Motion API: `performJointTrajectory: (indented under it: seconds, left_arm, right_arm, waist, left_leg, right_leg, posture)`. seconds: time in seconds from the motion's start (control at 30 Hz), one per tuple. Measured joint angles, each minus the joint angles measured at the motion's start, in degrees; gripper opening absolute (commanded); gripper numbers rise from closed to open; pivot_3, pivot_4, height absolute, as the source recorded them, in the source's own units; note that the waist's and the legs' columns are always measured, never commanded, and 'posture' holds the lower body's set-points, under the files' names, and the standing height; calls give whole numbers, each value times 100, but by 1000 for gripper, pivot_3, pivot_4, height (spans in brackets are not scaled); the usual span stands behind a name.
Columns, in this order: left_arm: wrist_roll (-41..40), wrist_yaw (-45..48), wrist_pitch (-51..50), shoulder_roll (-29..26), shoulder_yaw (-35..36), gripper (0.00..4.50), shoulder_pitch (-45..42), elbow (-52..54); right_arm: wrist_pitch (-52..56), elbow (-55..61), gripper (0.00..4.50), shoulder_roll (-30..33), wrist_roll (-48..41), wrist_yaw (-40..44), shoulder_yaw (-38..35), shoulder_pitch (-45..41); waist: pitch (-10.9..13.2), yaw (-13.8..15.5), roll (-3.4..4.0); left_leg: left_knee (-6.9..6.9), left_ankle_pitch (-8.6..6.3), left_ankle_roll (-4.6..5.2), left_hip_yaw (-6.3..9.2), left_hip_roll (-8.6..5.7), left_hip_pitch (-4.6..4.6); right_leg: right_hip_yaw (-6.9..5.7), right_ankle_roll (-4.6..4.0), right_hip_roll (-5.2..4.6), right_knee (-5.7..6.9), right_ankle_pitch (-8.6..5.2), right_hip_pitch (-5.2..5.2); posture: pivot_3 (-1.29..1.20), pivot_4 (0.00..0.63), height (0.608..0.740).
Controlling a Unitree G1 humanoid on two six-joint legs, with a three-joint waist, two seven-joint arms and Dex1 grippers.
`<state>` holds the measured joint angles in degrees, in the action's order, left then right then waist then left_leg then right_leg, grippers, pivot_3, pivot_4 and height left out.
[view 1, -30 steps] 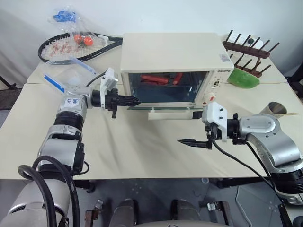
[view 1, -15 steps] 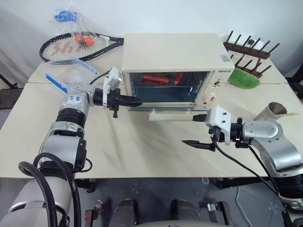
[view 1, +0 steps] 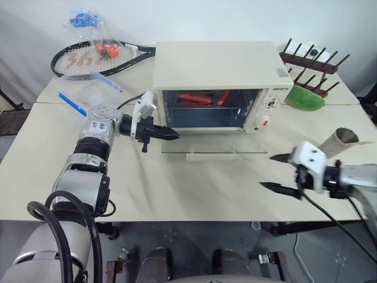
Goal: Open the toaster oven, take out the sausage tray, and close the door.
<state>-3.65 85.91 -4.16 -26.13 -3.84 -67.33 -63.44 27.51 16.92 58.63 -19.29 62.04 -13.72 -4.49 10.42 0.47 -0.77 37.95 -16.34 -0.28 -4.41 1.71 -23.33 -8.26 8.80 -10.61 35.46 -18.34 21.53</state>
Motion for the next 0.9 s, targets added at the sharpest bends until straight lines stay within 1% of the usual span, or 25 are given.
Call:
performJointTrajectory:
  seconds: [0.07, 0.13, 0.23, 0.3, 0.4, 0.43, 0.57, 0.67, 0.77, 0.83, 0.9]
  left_arm:
    - [151, -19, 209, -13, -127, 40, 90, -3]
    - [321, -128, 553, -2, -284, 40, 191, -3]
    - [435, -230, 940, 15, -370, 40, 263, -10]
    - [446, -221, 1149, 1, -383, 40, 295, 3]
    - [387, -187, 1406, 70, -356, 40, 384, 47]
    - [363, -185, 1449, 91, -335, 40, 403, 54]
    - [-32, -167, 1547, 70, 41, 40, 839, 438]
    - [-658, -117, 1334, 117, 537, 40, 1214, 982]
    - [-1354, -273, 1063, 191, 1097, 40, 1647, 1744]
    - [-1821, -608, 810, 288, 1469, 40, 2176, 2523]
    - [-2087, -1005, 591, 328, 1690, 40, 2791, 3215]
  right_arm:
    - [149, 148, 4500, 243, -39, 76, -381, 119]
    - [295, 397, 4500, 380, -119, 38, -643, 10]
    - [454, 730, 4500, 362, -249, -174, -580, -376]
    - [577, 888, 4500, 216, -220, -495, -227, -953]
    - [673, 1121, 4500, -326, -68, -1061, 609, -1881]
    - [688, 1164, 4500, -446, -21, -1160, 794, -2000]
    - [765, 1049, 4500, -1074, 724, -1692, 2085, -2989]
    - [736, 665, 4500, -1441, 1394, -2017, 2777, -3469]
    - [735, 28, 4500, -1808, 2193, -2463, 3402, -3884]
    - [511, -684, 4500, -1976, 2988, -2768, 3947, -4231]
    - [249, -1283, 4500, -2240, 3477, -2936, 4284, -4507]
  waist:
    - [1, 22, -1]
    - [1, 11, -2]
    - [2, 22, -4]
    - [2, 10, -3]
    - [2, -29, -3]
    - [2, -13, -4]
    - [2, -63, -3]
    - [2, -65, -4]
    - [2, -83, -4]
    - [2, -102, -3]
    - [2, -163, -3]
  left_leg:
    - [4, -1, 2, -5, 1, 1]
    - [5, -1, 1, -5, 4, 4]
    - [9, -1, 2, -5, 3, 2]
    - [12, -3, 2, -7, 4, 4]
    - [12, -3, 2, -5, 4, 3]
    - [12, -3, 2, -4, 2, -2]
    - [15, -6, 3, -5, 4, -4]
    - [16, -6, 3, -2, 4, -6]
    - [18, -6, 3, -1, 3, -5]
    - [16, -5, 3, 1, 3, -3]
    - [13, -6, 2, 2, 3, 1]
  right_leg:
    - [3, 0, 0, 0, 0, 0]
    - [6, 0, 1, 3, 0, 0]
    - [7, 0, 0, 2, 0, 0]
    - [11, 0, 0, 4, 0, 0]
    - [11, -1, 0, 7, 0, 3]
    - [11, -1, -1, 6, 0, 4]
    - [12, 0, -1, 12, 0, 11]
    - [12, 0, -1, 17, 0, 12]
    - [14, 0, -2, 18, 0, 12]
    - [18, 0, -2, 21, 0, 12]
    - [20, 0, -2, 24, 0, 11]
  posture:
    - [0, 150, 740]
    - [0, 150, 740]
    - [0, 150, 740]
    - [0, 150, 740]
    - [0, 150, 740]
    - [0, 150, 740]
    - [0, 150, 740]
    - [0, 150, 740]
    - [0, 150, 740]
    - [0, 150, 740]
    - [0, 150, 740]
